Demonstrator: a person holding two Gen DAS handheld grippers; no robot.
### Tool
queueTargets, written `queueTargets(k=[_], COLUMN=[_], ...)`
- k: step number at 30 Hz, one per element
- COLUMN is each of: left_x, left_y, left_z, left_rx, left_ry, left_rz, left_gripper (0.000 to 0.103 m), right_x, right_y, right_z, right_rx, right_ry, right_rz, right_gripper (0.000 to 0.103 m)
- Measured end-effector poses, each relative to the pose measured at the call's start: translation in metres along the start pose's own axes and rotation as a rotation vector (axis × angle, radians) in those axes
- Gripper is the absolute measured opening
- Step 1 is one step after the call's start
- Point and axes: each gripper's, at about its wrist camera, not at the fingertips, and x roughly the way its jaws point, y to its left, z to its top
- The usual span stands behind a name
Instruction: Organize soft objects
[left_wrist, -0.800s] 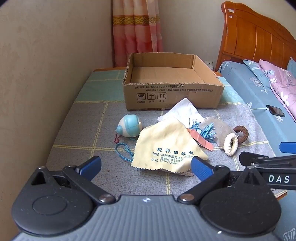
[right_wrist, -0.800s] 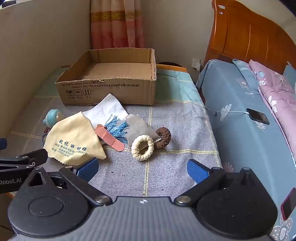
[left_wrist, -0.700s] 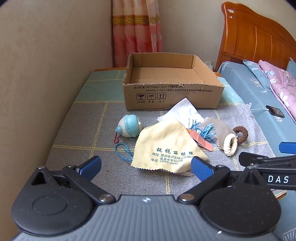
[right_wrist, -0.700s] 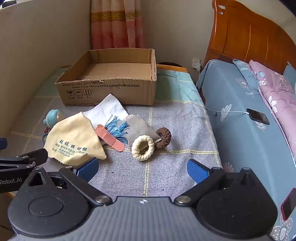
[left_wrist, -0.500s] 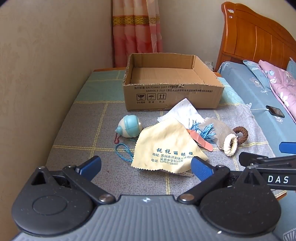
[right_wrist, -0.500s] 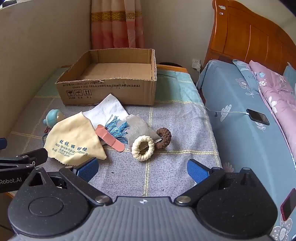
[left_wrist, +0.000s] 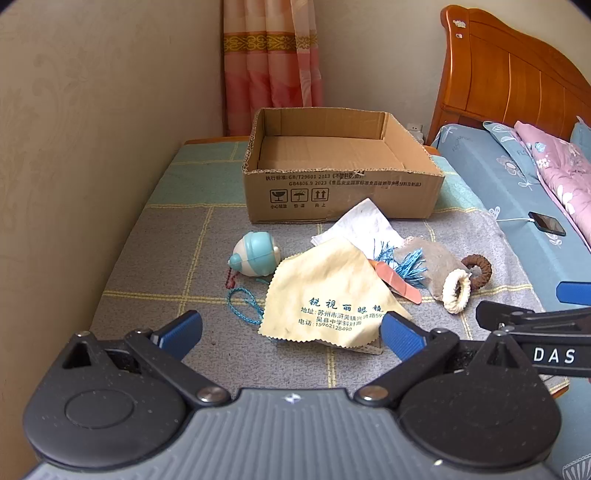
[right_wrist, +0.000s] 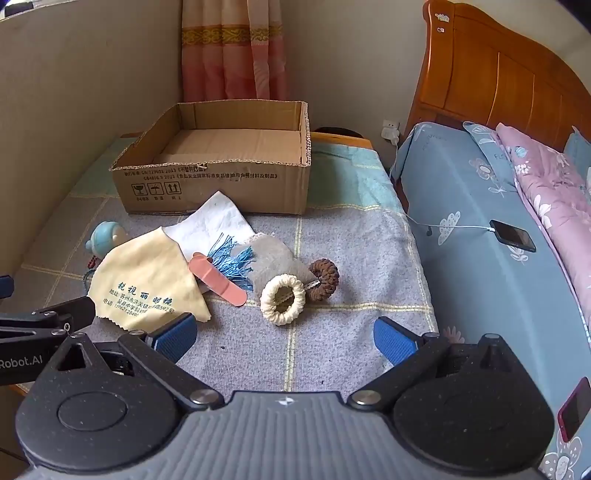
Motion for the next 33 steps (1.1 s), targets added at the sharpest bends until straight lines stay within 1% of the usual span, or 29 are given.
queueTargets(k=[33], left_x=[-0.0009], left_y=[0.0001], left_z=[0.0001], left_rx=[-0.003], left_ry=[-0.003], left_rz=[-0.001], left_gripper=[0.102], right_x=[-0.0013], right_y=[0.0002], right_z=[0.0008], right_rx=[-0.004], right_ry=[-0.009], right_rz=[-0.008], right_gripper=[0.103])
